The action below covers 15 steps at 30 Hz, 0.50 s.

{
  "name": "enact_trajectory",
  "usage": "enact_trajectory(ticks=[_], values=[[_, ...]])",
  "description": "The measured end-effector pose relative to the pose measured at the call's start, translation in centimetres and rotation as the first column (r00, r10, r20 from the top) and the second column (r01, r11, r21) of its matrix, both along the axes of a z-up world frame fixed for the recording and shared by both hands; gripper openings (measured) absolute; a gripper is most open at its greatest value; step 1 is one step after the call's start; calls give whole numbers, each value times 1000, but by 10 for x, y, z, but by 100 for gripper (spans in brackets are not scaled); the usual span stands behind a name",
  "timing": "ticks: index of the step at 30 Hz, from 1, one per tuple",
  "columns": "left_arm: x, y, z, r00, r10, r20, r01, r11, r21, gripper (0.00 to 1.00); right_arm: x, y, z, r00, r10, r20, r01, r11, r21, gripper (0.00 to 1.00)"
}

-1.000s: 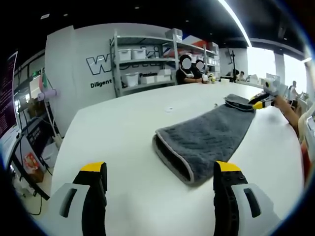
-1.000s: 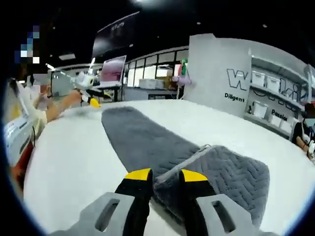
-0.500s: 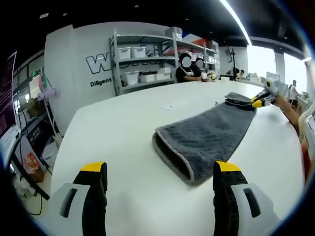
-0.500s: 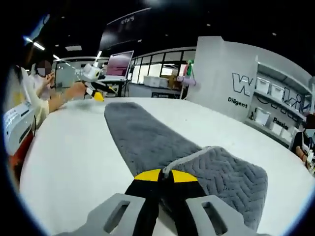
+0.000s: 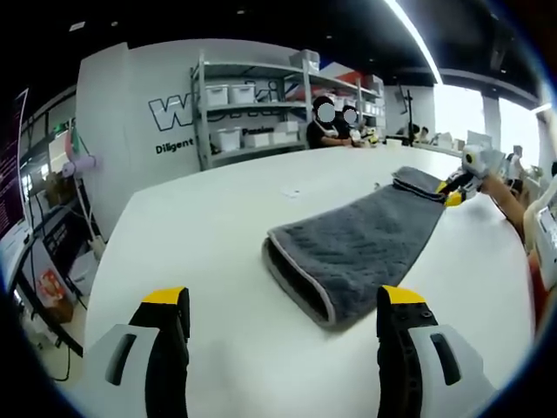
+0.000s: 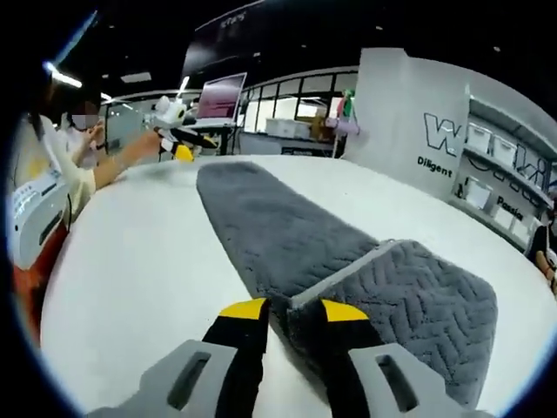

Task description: Fold the towel on the table until its edges align and the towel forms a compact rectangular stack.

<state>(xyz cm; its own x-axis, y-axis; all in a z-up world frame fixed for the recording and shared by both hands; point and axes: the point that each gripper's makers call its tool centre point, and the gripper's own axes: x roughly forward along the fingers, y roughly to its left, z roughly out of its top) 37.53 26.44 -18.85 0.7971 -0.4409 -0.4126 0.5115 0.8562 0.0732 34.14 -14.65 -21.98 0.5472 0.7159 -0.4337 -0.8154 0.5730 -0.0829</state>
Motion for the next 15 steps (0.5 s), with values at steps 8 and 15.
enact_trajectory(ticks=[8,15], values=[[0,0,1,1000,0,1,0,1000,-1,87,-3,-2,17,999,14,40,-15,999,44,27],[0,-1,1,1000,-1,0,1,1000,-3,87,4,-11,40,998,-46,49,37,984,172,43]])
